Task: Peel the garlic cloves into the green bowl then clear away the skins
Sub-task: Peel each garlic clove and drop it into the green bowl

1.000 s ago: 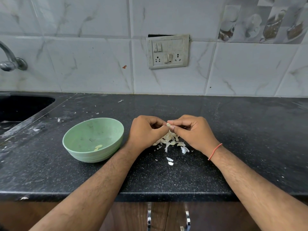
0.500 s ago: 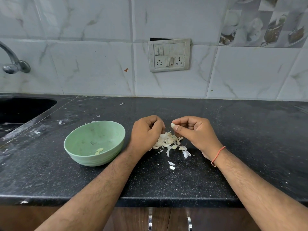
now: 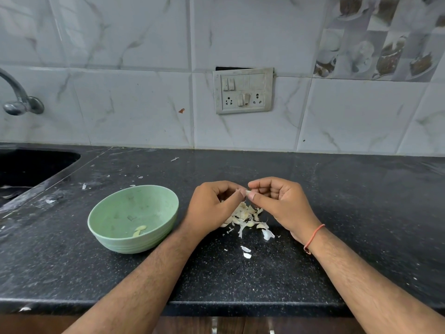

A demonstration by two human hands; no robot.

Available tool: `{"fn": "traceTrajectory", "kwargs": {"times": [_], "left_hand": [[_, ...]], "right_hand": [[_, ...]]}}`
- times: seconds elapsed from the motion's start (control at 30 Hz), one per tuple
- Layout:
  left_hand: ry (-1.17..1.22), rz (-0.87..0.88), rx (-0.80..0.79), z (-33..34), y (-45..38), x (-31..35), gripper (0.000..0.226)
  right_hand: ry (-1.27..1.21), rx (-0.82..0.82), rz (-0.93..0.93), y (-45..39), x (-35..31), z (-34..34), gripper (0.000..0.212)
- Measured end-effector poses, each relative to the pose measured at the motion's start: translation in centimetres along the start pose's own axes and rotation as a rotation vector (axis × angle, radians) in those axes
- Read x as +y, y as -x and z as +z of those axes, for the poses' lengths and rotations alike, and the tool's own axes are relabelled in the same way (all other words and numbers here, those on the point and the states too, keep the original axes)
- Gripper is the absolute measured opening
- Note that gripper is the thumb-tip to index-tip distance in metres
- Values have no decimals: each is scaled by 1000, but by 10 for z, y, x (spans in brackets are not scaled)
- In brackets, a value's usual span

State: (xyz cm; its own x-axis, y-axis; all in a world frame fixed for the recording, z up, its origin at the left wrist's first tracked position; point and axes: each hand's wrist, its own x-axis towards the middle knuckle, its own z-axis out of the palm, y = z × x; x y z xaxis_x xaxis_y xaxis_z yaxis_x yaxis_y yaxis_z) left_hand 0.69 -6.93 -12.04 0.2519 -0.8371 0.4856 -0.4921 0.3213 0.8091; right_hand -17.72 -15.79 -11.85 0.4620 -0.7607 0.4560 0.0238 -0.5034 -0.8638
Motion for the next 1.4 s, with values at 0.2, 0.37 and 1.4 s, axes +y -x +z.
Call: {"fn": "traceTrajectory", "kwargs": {"times": [0.2,0.37,1.4], "left_hand": [[85,-77,7,-1,-2,-3,10],[121,-160,-17,-1,-2,-3,14],[56,6,46,-1,2,0,7]], "right_hand": [[57,-17,-19,1,-1,0,14],[167,-52,-65,3,-3,1,6],[76,-22,-101,2,-2,1,13]]}}
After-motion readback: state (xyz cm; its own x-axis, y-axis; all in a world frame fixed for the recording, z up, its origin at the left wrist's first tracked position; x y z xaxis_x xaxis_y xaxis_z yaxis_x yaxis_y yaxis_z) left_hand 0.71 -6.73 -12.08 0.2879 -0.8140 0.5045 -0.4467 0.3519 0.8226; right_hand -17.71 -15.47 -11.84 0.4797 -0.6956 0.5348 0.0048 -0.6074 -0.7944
